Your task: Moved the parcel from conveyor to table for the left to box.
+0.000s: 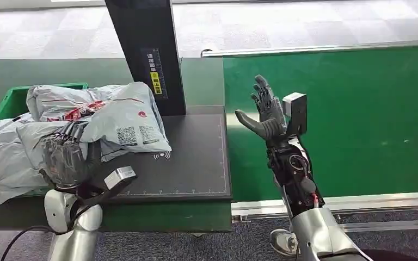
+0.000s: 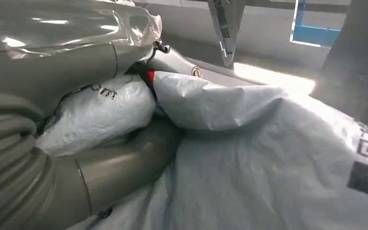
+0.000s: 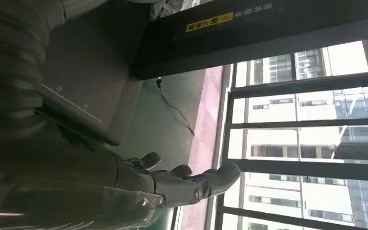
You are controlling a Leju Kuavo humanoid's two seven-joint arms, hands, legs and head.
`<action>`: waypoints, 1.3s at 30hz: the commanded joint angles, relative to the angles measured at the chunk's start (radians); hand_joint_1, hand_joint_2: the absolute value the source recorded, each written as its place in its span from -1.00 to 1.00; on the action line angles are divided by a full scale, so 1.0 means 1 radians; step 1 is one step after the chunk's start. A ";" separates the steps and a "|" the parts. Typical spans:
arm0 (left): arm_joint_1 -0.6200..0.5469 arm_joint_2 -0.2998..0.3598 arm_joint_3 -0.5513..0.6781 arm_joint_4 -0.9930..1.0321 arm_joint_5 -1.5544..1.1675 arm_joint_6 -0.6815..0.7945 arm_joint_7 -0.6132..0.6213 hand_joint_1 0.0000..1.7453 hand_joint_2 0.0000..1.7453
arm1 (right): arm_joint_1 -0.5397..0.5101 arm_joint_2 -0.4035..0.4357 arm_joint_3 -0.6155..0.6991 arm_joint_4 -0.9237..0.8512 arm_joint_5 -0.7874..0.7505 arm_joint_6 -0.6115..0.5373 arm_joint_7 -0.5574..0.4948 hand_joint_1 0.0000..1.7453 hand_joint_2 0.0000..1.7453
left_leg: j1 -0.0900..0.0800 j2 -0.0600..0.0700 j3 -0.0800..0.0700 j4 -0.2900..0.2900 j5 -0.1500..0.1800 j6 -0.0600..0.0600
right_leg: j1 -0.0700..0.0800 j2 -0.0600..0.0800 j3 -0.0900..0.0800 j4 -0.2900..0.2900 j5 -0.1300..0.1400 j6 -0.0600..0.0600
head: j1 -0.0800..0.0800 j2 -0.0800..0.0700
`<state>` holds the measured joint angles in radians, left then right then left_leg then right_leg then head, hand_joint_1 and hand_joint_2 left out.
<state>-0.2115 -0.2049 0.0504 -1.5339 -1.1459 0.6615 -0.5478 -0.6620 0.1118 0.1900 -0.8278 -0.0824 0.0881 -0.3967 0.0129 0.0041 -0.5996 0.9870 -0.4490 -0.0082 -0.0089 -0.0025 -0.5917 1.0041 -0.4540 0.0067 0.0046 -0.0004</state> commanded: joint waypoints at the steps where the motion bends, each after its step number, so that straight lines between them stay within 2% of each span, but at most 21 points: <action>1: -0.033 0.021 0.031 0.008 -0.003 0.037 0.001 1.00 1.00 | -0.025 -0.020 0.031 0.050 -0.003 -0.003 -0.001 -1.00 1.00 | 0.000 0.000 0.001 0.000 0.000 0.000 | 0.000 0.000 0.001 -0.001 0.000 0.000 | 0.000 0.000; 6: -0.033 0.021 0.031 0.008 -0.003 0.037 0.001 1.00 1.00 | -0.025 -0.020 0.031 0.050 -0.003 -0.003 -0.001 -1.00 1.00 | 0.000 -0.001 0.003 -0.001 -0.001 0.001 | 0.000 0.000 0.003 -0.001 -0.001 0.000 | 0.000 0.000; 8: -0.075 0.015 0.104 -0.011 -0.106 0.037 0.031 1.00 1.00 | -0.015 -0.030 0.035 0.027 -0.013 -0.008 -0.001 -1.00 1.00 | 0.000 0.000 0.001 0.000 0.000 0.000 | 0.000 0.000 0.001 0.000 0.000 0.000 | 0.000 0.000; 14: -0.324 0.218 0.288 0.181 -0.282 0.037 0.152 1.00 1.00 | 0.035 -0.094 0.071 -0.041 -0.077 -0.013 0.011 -1.00 1.00 | 0.001 -0.003 0.002 0.000 0.001 -0.001 | 0.001 -0.003 0.002 0.000 -0.001 -0.001 | 0.000 0.000; 16: -0.388 0.289 0.293 0.266 -0.324 0.037 0.220 1.00 1.00 | 0.044 -0.102 0.088 -0.049 -0.092 -0.020 0.009 -1.00 1.00 | 0.001 -0.001 0.001 0.000 0.001 -0.001 | 0.001 0.000 0.001 0.000 0.000 -0.001 | 0.000 0.000; 19: -0.445 0.359 0.279 0.309 -0.350 0.037 0.264 1.00 1.00 | 0.059 -0.112 0.098 -0.072 -0.107 -0.030 0.012 -1.00 1.00 | 0.001 0.000 0.001 0.000 0.001 -0.001 | 0.002 0.000 0.000 0.001 0.000 -0.002 | 0.000 0.000; 20: -0.451 0.366 0.280 0.306 -0.353 0.037 0.269 1.00 1.00 | 0.063 -0.115 0.099 -0.079 -0.110 -0.032 0.012 -1.00 1.00 | 0.002 -0.001 0.003 0.000 0.001 -0.001 | 0.002 -0.001 0.002 0.001 0.000 -0.002 | 0.000 0.000; 21: -0.490 0.309 0.402 0.172 -0.309 0.037 0.105 1.00 1.00 | 0.086 -0.121 0.096 -0.111 -0.113 -0.050 0.015 -1.00 1.00 | 0.002 0.000 0.002 0.000 0.001 -0.001 | 0.003 0.000 0.001 0.001 0.000 -0.002 | 0.000 0.000; 22: -0.518 0.292 0.447 0.210 -0.331 0.037 0.061 1.00 1.00 | 0.095 -0.124 0.097 -0.123 -0.112 -0.053 0.017 -1.00 1.00 | 0.002 0.000 0.001 0.001 0.001 -0.001 | 0.002 0.000 0.000 0.002 0.000 -0.001 | 0.000 0.000; 28: -0.496 0.258 0.458 0.195 -0.368 0.037 0.067 1.00 1.00 | 0.085 -0.123 0.100 -0.123 -0.108 -0.058 0.025 -1.00 1.00 | 0.002 0.001 0.000 0.000 0.001 -0.001 | 0.002 0.002 0.000 0.001 0.000 -0.001 | 0.000 0.000; 29: -0.492 0.264 0.445 0.200 -0.387 0.037 0.094 1.00 1.00 | 0.085 -0.123 0.100 -0.122 -0.108 -0.059 0.025 -1.00 1.00 | 0.001 0.001 0.002 0.000 0.000 0.000 | 0.001 0.002 0.002 0.001 0.000 -0.001 | 0.000 0.000; 31: -0.477 0.326 0.347 0.259 -0.425 0.037 0.259 1.00 1.00 | 0.097 -0.130 0.101 -0.140 -0.110 -0.065 0.034 -1.00 1.00 | 0.001 0.001 0.002 0.000 0.000 -0.001 | 0.002 0.001 0.002 0.001 0.000 -0.001 | 0.001 0.000; 33: -0.478 0.369 0.290 0.322 -0.425 0.037 0.345 1.00 1.00 | 0.102 -0.132 0.099 -0.142 -0.112 -0.070 0.036 -1.00 1.00 | 0.001 -0.002 0.003 -0.001 0.001 -0.001 | 0.002 -0.001 0.003 0.000 -0.001 -0.002 | 0.000 0.000; 34: -0.593 0.413 0.191 0.696 -0.425 0.037 0.536 1.00 1.00 | 0.124 -0.143 0.085 -0.169 -0.110 -0.077 0.039 -1.00 1.00 | 0.001 -0.001 0.002 0.000 0.001 -0.001 | 0.001 -0.001 0.001 0.001 -0.001 -0.001 | 0.000 0.000; 35: -0.708 0.454 0.031 0.975 -0.425 -0.020 0.734 1.00 1.00 | 0.141 -0.154 0.073 -0.191 -0.107 -0.069 0.040 -1.00 1.00 | 0.001 -0.002 0.001 -0.001 0.001 -0.001 | 0.002 -0.002 0.001 0.001 0.000 -0.002 | 0.000 0.000; 36: -0.766 0.452 0.002 1.103 -0.425 -0.170 0.818 1.00 1.00 | 0.145 -0.154 0.066 -0.194 -0.098 -0.045 0.049 -1.00 1.00 | 0.002 -0.015 0.001 -0.001 0.004 -0.002 | 0.002 -0.015 0.004 0.002 -0.002 -0.002 | 0.000 0.000; 37: -0.766 0.448 0.000 1.123 -0.425 -0.188 0.831 1.00 1.00 | 0.140 -0.149 0.060 -0.186 -0.093 -0.041 0.050 -1.00 1.00 | 0.001 -0.015 0.002 0.000 0.004 -0.002 | 0.001 -0.014 0.002 0.002 -0.003 -0.002 | 0.000 0.000; 38: -0.773 0.451 -0.014 1.182 -0.425 -0.338 0.897 1.00 1.00 | 0.125 -0.135 0.059 -0.157 -0.079 -0.024 0.052 -1.00 1.00 | 0.002 -0.016 0.002 -0.001 0.005 -0.002 | 0.002 -0.015 0.003 0.001 -0.002 -0.002 | 0.000 0.000; 39: -0.773 0.454 -0.005 1.222 -0.425 -0.438 0.926 1.00 1.00 | 0.113 -0.125 0.058 -0.135 -0.068 -0.015 0.048 -1.00 1.00 | 0.001 -0.009 0.003 -0.001 0.004 -0.002 | 0.001 -0.009 0.000 0.001 -0.001 -0.001 | 0.002 0.000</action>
<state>-0.7521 0.1519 0.3134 -1.0882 -1.5473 0.5915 0.1066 -0.5336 -0.0099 0.2560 -0.9907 -0.1862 0.0252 -0.3601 0.0149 -0.0005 -0.5992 0.9876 -0.4459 -0.0095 -0.0073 -0.0072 -0.5923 1.0045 -0.4535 0.0057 0.0061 0.0000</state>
